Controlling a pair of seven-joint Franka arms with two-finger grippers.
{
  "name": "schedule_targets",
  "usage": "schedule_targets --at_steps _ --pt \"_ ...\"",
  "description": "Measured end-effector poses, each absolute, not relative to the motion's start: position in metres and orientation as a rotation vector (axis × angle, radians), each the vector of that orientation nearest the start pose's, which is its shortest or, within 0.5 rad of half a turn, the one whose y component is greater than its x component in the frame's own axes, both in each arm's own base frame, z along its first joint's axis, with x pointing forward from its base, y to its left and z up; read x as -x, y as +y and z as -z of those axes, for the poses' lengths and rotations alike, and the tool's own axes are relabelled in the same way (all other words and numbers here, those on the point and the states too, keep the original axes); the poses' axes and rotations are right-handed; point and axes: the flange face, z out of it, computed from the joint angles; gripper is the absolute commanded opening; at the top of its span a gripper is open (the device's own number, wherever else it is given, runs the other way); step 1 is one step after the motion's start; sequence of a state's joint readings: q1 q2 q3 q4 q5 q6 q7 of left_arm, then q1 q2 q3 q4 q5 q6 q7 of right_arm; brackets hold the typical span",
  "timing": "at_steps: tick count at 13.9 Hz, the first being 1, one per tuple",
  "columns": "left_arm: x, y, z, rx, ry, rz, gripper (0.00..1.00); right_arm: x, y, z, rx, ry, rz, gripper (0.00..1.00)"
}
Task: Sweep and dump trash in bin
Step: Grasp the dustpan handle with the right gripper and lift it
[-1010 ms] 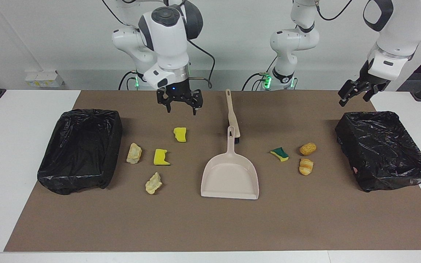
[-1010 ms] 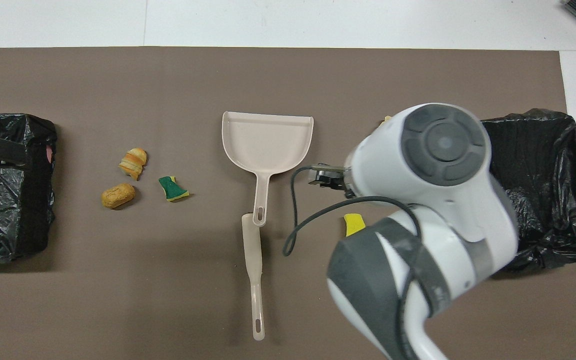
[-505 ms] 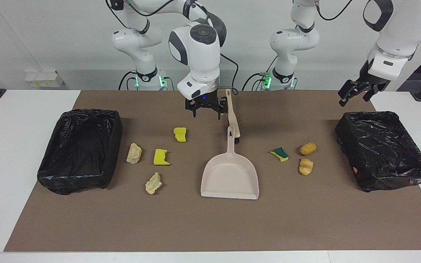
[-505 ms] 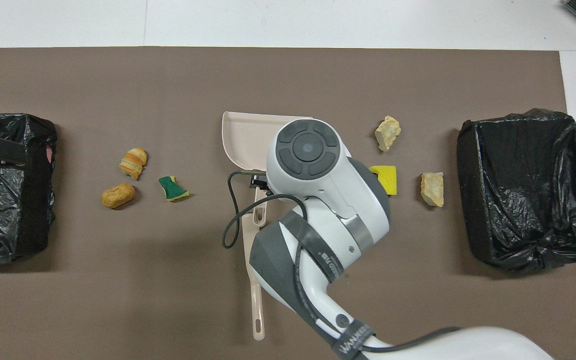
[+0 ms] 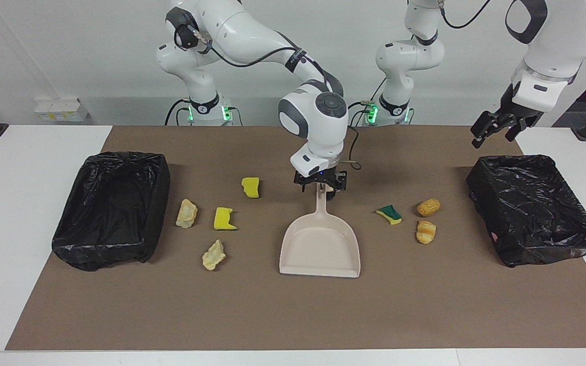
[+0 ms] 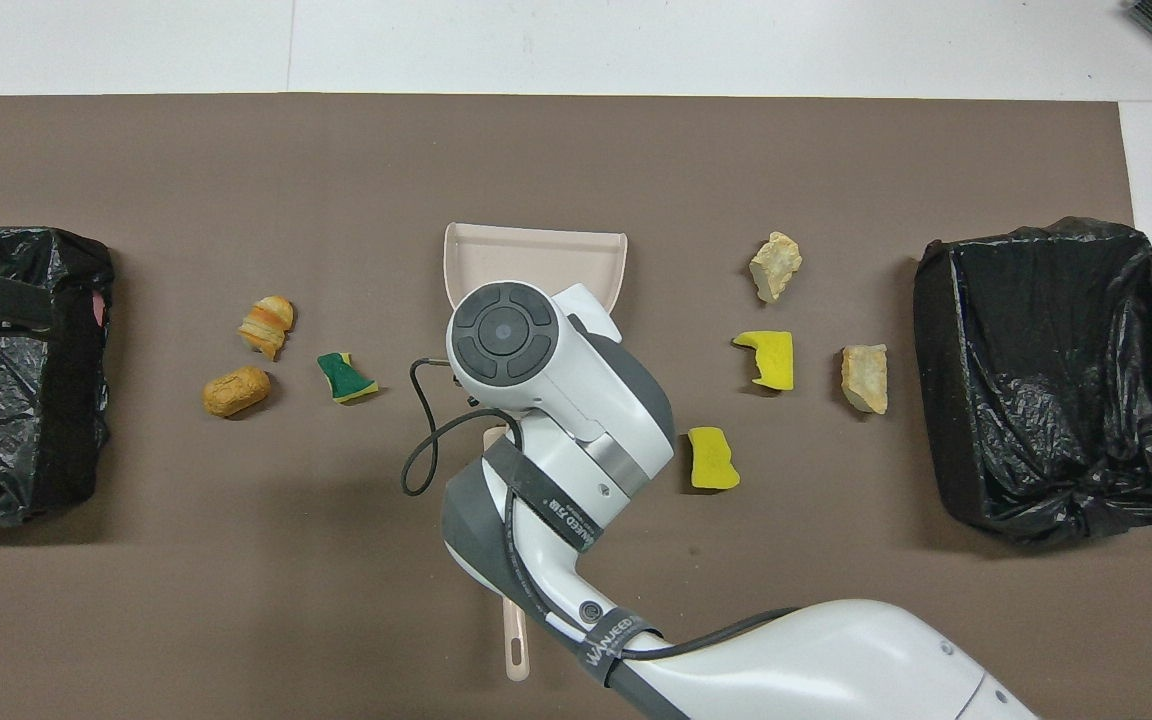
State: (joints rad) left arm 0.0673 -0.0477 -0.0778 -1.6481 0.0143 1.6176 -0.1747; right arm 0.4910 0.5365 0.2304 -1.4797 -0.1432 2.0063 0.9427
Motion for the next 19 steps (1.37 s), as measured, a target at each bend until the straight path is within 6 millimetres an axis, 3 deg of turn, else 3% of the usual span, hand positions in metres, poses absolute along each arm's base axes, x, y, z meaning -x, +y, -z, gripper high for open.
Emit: schedule_targets --at_steps 2,5,6,13,16,19 --pt "-0.543 -0.005 -0.618 3.115 -0.256 0.029 1.0 -0.549 0.438 -0.361 3.138 0.3 0.005 0.72" --pt "-0.543 -0.005 -0.618 3.115 -0.256 0.029 1.0 -0.548 0.441 -0.356 3.135 0.292 0.005 0.12" --pt "-0.543 -0.005 -0.618 3.115 -0.256 0.029 1.0 -0.548 0.441 -0.357 3.134 0.292 0.007 0.0" --pt "-0.543 -0.005 -0.618 3.115 -0.256 0.029 1.0 -0.562 0.429 -0.359 3.118 0.301 0.033 0.0" --pt "-0.543 -0.005 -0.618 3.115 -0.256 0.029 1.0 -0.58 0.409 -0.371 3.118 0.143 0.063 0.0" --pt "-0.543 -0.005 -0.618 3.115 -0.256 0.029 1.0 -0.594 0.388 -0.394 3.108 -0.164 0.115 0.0"
